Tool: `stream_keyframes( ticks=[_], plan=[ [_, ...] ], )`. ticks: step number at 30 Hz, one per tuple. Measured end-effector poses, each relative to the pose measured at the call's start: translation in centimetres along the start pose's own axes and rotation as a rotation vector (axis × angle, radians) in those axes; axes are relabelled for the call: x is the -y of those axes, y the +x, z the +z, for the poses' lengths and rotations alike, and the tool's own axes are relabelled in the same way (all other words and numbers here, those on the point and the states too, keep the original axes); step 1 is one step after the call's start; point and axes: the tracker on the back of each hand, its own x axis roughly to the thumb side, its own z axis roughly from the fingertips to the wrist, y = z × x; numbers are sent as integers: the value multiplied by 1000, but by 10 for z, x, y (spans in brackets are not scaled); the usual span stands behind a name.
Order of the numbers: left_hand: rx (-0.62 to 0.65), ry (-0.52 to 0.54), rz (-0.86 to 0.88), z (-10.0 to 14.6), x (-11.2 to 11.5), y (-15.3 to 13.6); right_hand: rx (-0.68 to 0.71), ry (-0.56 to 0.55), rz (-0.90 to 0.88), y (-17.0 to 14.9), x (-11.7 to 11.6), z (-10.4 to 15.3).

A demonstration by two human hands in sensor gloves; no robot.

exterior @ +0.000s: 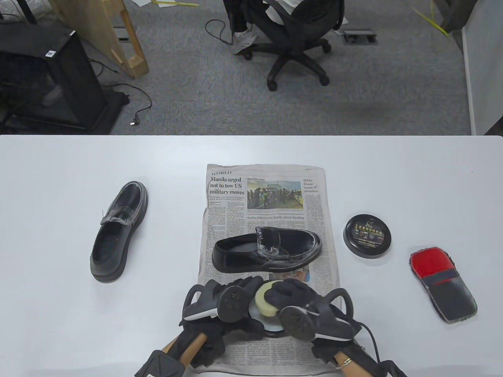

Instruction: Dip and apply leather care cream with polishing sponge on shoes

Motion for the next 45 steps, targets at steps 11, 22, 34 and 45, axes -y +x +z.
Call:
stream_keyframes(
  ticks=[11,22,34,45],
  plan=[
    [-25,-1,-116,-1,-4,6,55,168,-9,7,-15,-15],
    [-17,-7,-88,-2,-5,5,49,209,-140,0,-12,-10],
    [-94,324,-193,18,-78,-1,-275,-106,-212,-80,40,14],
    [-363,125,-414,-59,-67,-42,-534,-99,70,-129,-12,-27]
  ],
)
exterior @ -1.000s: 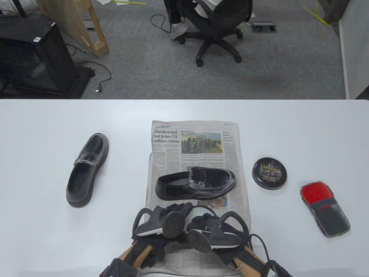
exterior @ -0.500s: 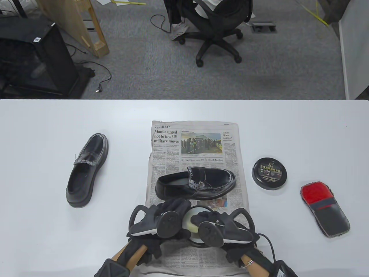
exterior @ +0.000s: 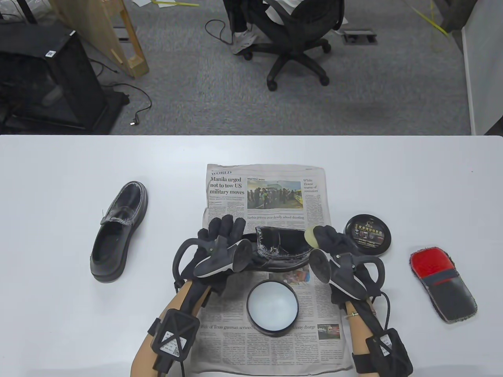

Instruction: Dip and apply leather care cream with polishing sponge on shoes

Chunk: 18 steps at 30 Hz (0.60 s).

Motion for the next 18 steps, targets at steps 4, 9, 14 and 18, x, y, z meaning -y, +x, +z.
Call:
stream_keyframes(
  ticks=[4,9,14,18],
  plan=[
    [28,46,35,-3,3,-3,60,70,-95,14,-6,-6],
    [24,89,120,-8,11,-10,4,90,-119,17,-14,-22],
    [19,109,77,-7,13,-9,-49,97,-101,-4,-22,-22],
    [18,113,61,-6,12,-7,-13,94,-108,-13,-23,-3]
  ],
)
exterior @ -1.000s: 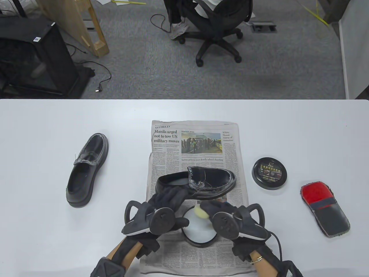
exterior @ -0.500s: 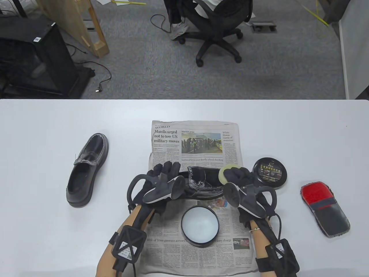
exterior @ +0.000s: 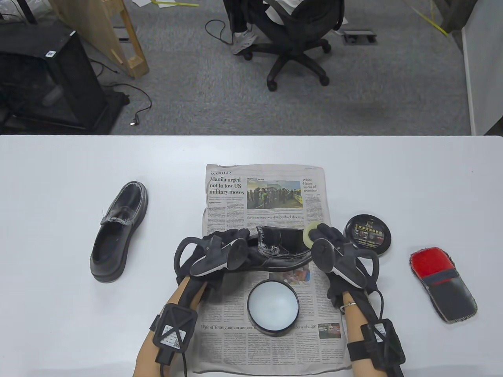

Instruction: Dip and apply leather care cream with polishing sponge on shoes

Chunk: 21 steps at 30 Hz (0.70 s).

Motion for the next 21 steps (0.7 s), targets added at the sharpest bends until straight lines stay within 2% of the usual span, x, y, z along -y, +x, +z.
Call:
stream_keyframes(
  ticks=[5,9,12,15,18,21],
  plan=[
    [-7,0,-12,-2,-2,1,132,-36,81,19,0,26],
    [2,-4,2,-3,-1,0,180,-63,28,44,5,19],
    [14,-1,30,-3,0,-3,118,-25,2,53,9,-5],
    [15,3,81,-3,2,-7,15,-17,-5,47,5,-25],
    [4,6,88,-3,3,-8,-60,-21,17,34,-1,-30],
    [-9,8,86,-2,2,-8,-73,5,8,18,-2,-24]
  ],
)
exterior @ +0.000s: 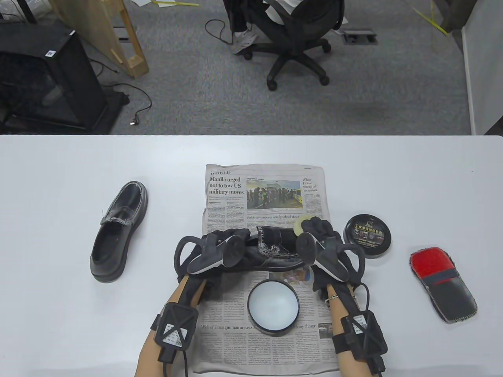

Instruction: Dip and apply leather care cream with polishing sponge on shoes

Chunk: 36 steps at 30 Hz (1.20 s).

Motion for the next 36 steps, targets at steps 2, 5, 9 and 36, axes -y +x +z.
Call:
stream_keyframes(
  ticks=[2,5,9,36],
  plan=[
    [-8,1,0,0,0,0,6,11,-36,-10,0,8],
    [-13,-2,-5,-1,0,1,58,12,-63,-18,-1,26],
    [0,-5,-12,-2,0,2,139,-15,-79,-9,1,46],
    [-1,-13,-10,-4,1,1,150,-58,35,11,5,42]
  ],
)
